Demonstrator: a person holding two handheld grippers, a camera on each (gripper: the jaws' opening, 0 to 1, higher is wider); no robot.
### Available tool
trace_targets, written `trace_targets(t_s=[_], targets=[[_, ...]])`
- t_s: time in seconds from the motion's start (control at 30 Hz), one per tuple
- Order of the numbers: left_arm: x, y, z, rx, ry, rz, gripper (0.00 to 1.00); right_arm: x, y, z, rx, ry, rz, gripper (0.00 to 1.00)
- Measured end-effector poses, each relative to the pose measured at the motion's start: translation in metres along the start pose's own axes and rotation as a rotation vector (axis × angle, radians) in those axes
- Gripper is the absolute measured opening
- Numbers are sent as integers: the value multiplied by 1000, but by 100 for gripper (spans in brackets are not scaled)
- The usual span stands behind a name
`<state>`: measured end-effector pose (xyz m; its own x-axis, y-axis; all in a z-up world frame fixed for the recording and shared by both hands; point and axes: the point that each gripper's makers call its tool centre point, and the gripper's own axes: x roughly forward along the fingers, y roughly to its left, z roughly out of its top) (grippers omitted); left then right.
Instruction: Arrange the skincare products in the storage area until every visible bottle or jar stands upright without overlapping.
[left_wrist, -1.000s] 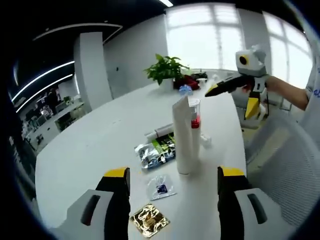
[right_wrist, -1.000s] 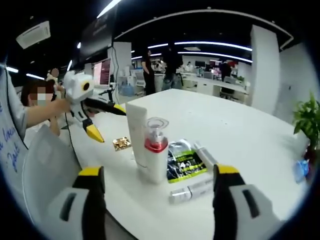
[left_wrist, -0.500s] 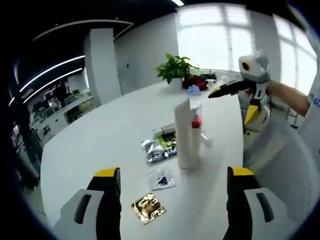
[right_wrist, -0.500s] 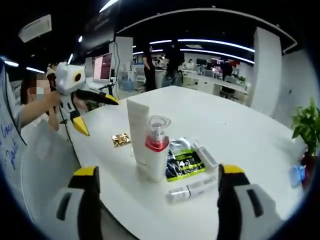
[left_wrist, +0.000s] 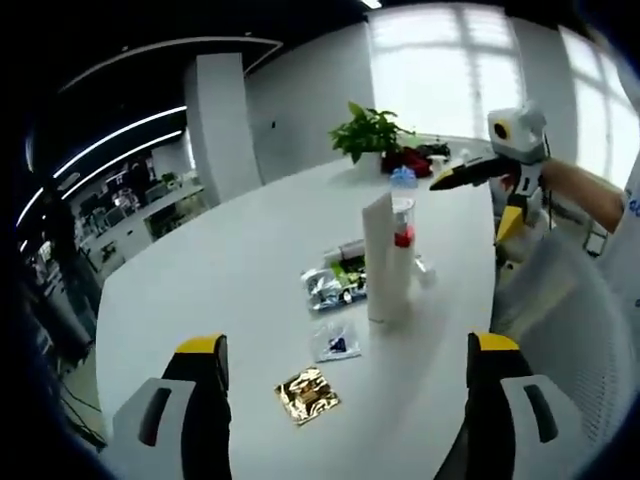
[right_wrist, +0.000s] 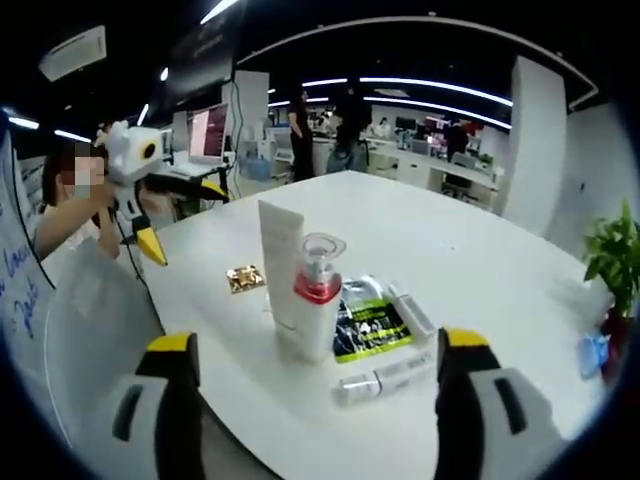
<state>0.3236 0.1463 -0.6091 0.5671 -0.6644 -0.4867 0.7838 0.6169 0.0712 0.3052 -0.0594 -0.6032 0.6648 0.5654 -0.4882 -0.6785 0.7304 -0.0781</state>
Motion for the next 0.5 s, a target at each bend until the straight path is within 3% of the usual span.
trace_targets(t_s=[0.37, 0.5], targets=[[-17, 11, -10, -41, -14, 69, 97, 0, -2, 0, 3, 4, -8, 100], [-20, 10, -13, -42, -13, 66, 97, 3, -2, -4, -14, 30, -5, 100]])
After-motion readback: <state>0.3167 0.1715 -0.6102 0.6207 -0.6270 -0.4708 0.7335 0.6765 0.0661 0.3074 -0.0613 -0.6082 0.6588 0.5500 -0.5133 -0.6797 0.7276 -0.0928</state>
